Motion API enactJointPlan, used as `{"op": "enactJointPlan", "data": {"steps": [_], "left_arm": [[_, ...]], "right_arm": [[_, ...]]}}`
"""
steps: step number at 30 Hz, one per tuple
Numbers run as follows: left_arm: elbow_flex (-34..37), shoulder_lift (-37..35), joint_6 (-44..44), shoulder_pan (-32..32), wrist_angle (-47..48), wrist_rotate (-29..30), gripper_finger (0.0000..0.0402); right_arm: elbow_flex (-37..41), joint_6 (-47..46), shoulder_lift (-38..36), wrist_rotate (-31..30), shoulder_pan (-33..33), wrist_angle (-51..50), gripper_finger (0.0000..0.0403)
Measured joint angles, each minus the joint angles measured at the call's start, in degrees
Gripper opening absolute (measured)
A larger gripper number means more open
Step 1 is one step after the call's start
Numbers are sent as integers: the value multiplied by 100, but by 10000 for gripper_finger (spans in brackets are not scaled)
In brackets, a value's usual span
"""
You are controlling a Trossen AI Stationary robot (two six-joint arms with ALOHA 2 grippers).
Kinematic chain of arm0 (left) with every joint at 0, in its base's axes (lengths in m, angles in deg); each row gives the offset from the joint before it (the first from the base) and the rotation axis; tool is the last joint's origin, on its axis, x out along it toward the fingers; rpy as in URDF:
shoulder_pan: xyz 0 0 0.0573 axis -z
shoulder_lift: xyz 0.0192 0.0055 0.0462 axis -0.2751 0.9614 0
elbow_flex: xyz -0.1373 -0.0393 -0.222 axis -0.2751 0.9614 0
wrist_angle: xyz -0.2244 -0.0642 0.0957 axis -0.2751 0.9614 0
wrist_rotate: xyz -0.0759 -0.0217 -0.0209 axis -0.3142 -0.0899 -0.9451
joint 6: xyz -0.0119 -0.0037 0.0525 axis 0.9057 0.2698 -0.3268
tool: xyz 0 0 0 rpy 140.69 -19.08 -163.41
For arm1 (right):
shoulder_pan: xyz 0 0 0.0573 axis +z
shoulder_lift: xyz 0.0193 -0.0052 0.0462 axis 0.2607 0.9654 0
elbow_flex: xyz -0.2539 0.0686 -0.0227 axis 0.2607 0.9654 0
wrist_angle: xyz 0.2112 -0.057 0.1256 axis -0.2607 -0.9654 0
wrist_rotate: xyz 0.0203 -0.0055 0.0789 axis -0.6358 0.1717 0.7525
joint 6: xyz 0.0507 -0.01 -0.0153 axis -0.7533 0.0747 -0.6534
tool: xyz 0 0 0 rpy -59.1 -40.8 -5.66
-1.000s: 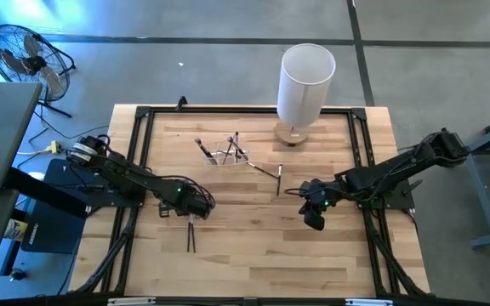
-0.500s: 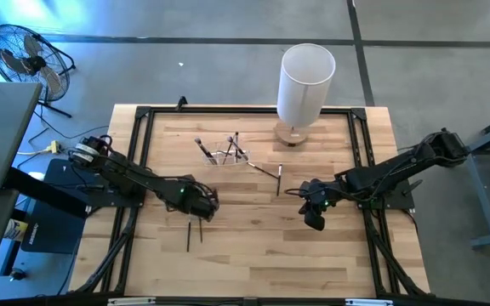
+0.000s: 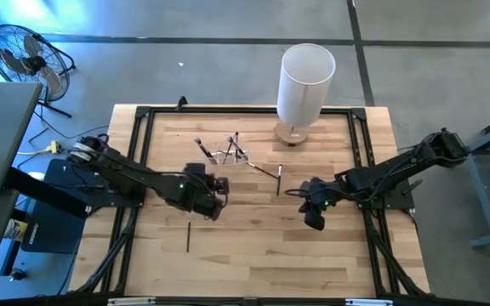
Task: Put items in baskets/containers
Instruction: Put the black eyeshadow brush into the transparent organizer
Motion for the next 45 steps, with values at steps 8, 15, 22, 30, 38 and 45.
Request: {"op": "enactJointPlan", "data": {"steps": [8, 15, 22, 30, 38, 45], "left_arm": [[-440, -581, -2144, -548, -612, 590, 0], [-456, -1082, -5966, -1800, -2749, -735, 0], [19, -1264, -8514, -3096, -5053, -3142, 0], [1841, -1825, -8966, -4251, -7100, -5035, 0], [3537, -1809, -9218, -5017, -10246, -6140, 0], [3694, -1553, -9366, -5224, -10236, -6747, 0]], "right_arm": [[2, 87, 0, -601, -20, 40, 5], [2, 60, 0, -1222, -69, 270, 5], [2, -10, 0, -1328, -525, 680, 4], [4, -557, 0, -1506, -933, 838, 5], [4, -614, 4, -1726, -1325, 1574, 4], [4, -849, 4, -1724, -1633, 1833, 5]]}}
